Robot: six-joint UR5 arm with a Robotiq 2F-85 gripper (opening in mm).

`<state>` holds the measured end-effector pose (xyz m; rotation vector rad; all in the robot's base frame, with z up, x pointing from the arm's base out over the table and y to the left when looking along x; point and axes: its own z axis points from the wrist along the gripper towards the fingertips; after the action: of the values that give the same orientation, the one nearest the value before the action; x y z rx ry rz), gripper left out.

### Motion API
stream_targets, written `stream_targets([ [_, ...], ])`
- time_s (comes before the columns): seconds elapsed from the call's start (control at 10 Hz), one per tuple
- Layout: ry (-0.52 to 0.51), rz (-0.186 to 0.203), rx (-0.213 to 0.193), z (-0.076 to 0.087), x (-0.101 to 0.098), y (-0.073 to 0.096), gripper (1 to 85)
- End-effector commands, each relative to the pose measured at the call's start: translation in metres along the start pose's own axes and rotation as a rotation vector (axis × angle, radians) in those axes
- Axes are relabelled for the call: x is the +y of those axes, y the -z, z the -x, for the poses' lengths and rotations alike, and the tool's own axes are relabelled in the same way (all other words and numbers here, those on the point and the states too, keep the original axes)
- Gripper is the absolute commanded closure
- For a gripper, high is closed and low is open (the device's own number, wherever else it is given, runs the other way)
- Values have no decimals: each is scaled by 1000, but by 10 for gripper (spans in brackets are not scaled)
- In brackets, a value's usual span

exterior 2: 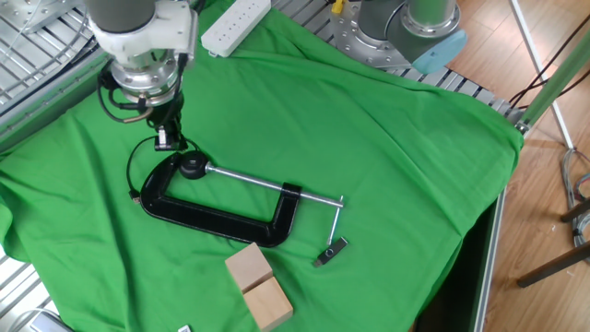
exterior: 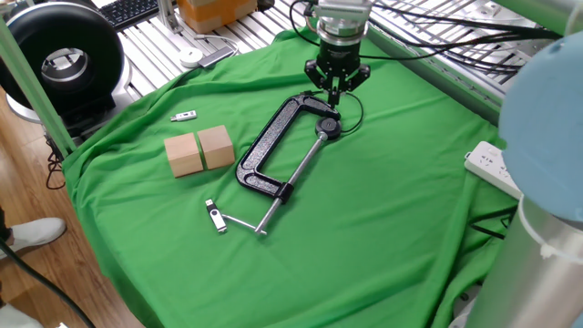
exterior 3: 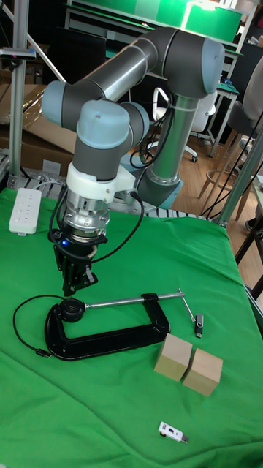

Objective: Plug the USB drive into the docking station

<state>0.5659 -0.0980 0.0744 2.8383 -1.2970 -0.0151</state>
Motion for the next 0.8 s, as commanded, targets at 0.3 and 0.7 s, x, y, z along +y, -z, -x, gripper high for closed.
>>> stream_targets([
  [0.3, 1, -12, 1, -11, -14, 1, 840],
  [0.7, -11, -22, -34, -2, -20, -6, 840],
])
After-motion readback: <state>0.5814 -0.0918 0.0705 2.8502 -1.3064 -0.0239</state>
